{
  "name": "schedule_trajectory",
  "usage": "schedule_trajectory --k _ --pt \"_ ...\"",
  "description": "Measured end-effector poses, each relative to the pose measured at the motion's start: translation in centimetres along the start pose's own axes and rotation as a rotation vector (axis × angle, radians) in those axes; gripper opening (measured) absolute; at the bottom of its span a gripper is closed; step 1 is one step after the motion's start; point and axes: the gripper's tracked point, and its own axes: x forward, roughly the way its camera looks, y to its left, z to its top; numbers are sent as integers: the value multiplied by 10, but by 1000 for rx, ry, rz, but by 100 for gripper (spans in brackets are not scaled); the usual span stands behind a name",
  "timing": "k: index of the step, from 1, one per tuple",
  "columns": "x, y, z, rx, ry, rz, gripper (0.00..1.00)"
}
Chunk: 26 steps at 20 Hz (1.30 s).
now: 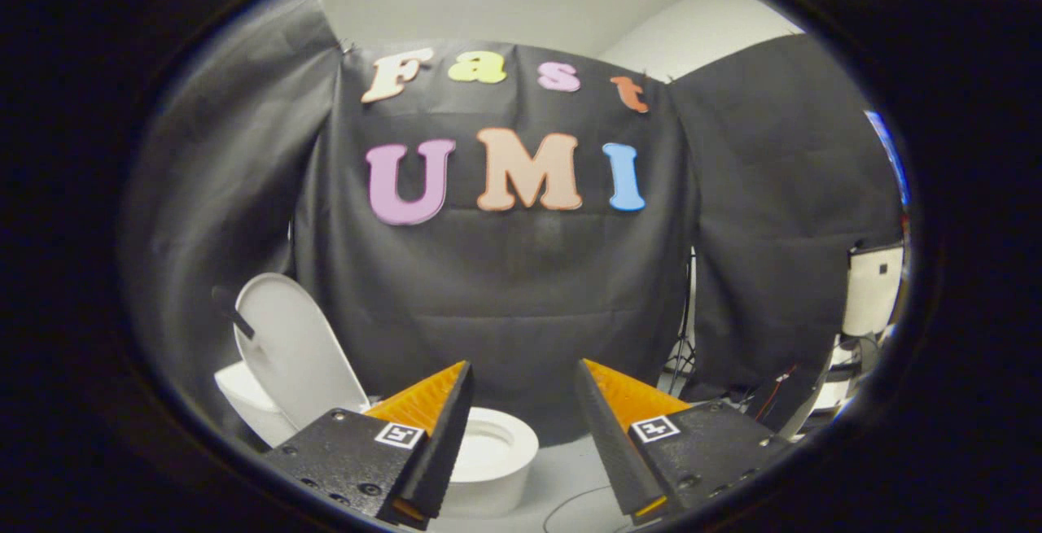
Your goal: Open the toilet lid.
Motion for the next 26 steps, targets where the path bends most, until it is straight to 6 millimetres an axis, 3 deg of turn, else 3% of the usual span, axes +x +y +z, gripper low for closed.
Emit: schedule_trajectory --k 4,8,11,14,16,22,26 --pt "22 17 2 -79 -44 99 78" --pt "38 8 -1 -79 -88 139 77" --pt "44 -17 -9 -40 -130 128 77" --pt "47 -63 -26 -48 -128 12 76" --pt "39 -93 -35 -66 -125 -77 73" --pt "13 -145 -76 66 -64 -199 69" --pt "-16 -177 -92 96 -26 -278 61"
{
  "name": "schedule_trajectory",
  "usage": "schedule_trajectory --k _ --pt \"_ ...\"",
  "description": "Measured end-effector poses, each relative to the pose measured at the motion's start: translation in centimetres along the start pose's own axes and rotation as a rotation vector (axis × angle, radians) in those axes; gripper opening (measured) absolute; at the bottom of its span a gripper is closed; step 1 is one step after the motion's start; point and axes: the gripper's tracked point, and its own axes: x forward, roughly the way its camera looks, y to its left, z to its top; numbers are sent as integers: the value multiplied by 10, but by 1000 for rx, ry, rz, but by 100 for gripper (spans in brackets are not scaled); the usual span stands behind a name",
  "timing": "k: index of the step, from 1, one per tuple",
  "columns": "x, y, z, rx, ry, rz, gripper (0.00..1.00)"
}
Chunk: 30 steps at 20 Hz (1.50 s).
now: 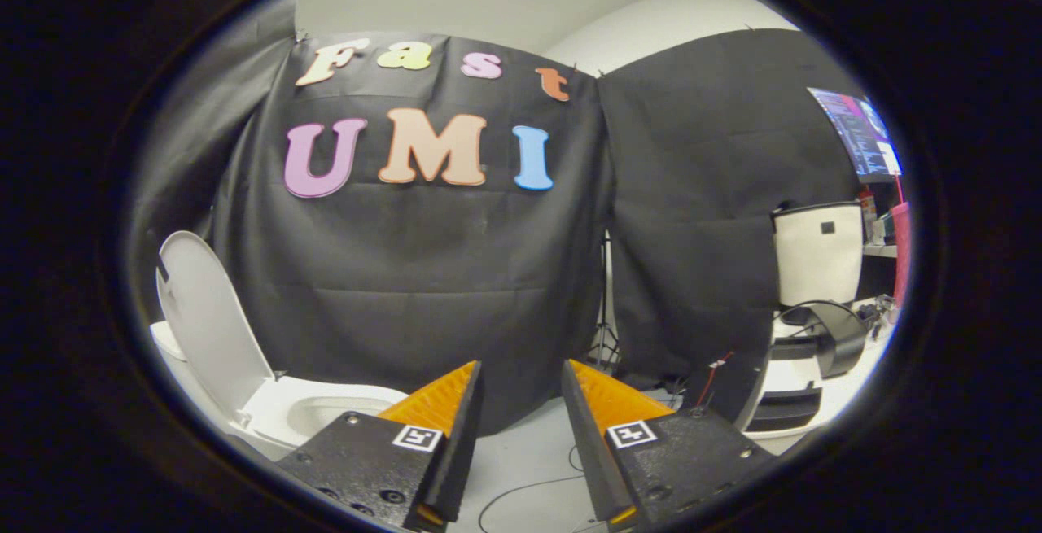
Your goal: Open the toilet lid.
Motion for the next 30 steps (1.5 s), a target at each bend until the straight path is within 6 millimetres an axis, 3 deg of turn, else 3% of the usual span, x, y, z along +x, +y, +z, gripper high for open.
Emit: schedule_trajectory --k 3,6,11,14,17,21,30 --pt "-11 -21 -4 6 14 -50 57" --pt "-24 -27 -17 -7 58 -30 51" --pt "-50 -4 -34 3 113 200 40" --pt "-76 25 -44 12 124 446 34" --pt "-81 8 -51 8 124 437 35" --pt "-90 4 -51 35 78 455 35" --pt "-100 14 -81 4 162 485 30"
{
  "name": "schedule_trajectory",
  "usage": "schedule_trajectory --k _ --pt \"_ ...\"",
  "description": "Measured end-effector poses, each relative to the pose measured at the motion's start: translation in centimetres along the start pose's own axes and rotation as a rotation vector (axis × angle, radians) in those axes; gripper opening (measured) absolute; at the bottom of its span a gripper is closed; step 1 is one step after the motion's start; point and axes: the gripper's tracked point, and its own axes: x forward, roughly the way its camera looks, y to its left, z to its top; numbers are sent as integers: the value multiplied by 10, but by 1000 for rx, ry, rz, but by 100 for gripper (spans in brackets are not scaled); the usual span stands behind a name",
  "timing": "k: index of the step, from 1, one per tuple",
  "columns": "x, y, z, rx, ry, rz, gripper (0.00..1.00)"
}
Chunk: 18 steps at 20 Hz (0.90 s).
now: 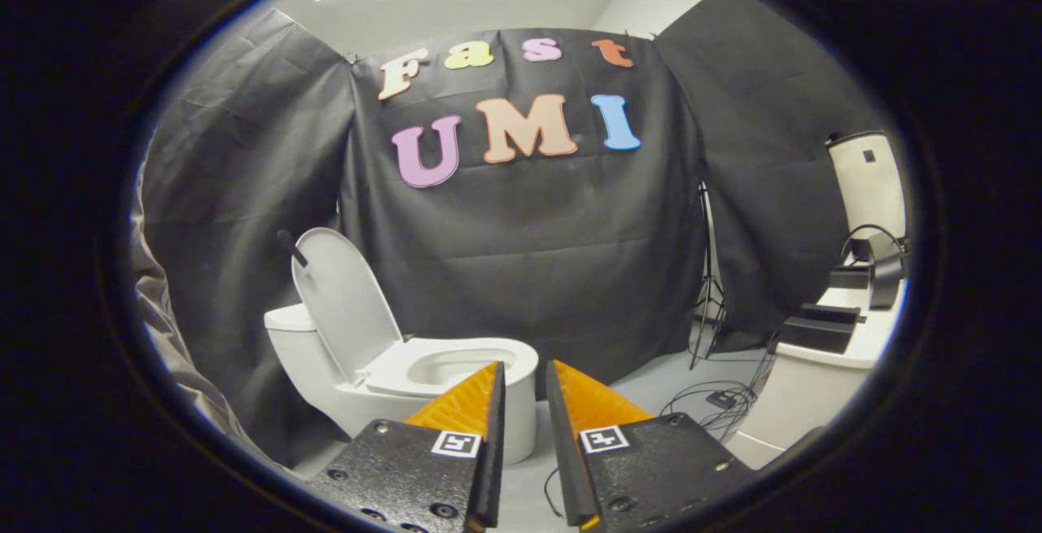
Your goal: Open the toilet lid.
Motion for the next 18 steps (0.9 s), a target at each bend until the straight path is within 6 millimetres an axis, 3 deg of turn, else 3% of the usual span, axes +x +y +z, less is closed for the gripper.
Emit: schedule_trajectory --k 18 --pt "17 2 -18 19 107 26 27"
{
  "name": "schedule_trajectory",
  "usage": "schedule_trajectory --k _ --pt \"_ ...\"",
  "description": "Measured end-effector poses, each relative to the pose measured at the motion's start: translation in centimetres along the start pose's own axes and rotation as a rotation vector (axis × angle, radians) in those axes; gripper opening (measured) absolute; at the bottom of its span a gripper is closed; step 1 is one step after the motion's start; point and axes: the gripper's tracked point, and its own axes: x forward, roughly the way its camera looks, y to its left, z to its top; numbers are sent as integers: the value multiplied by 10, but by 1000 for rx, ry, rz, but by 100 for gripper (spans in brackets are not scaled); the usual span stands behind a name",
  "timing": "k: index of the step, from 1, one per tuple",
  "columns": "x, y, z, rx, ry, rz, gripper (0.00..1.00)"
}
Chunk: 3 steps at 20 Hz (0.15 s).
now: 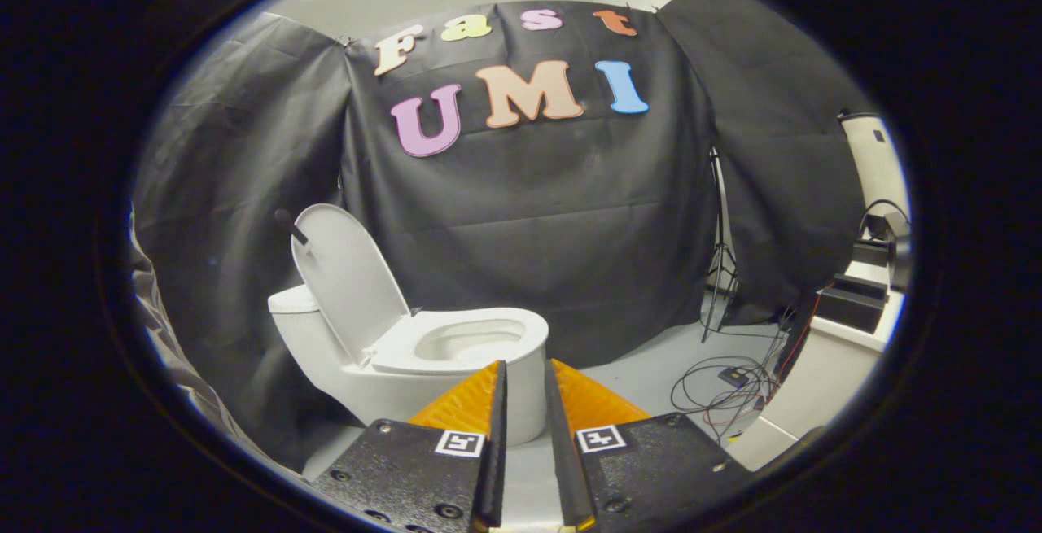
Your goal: Open the toilet lid.
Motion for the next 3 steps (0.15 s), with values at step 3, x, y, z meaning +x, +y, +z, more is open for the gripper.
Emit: schedule_trajectory --k 3 --pt "1 1 -1 2 4 1 27"
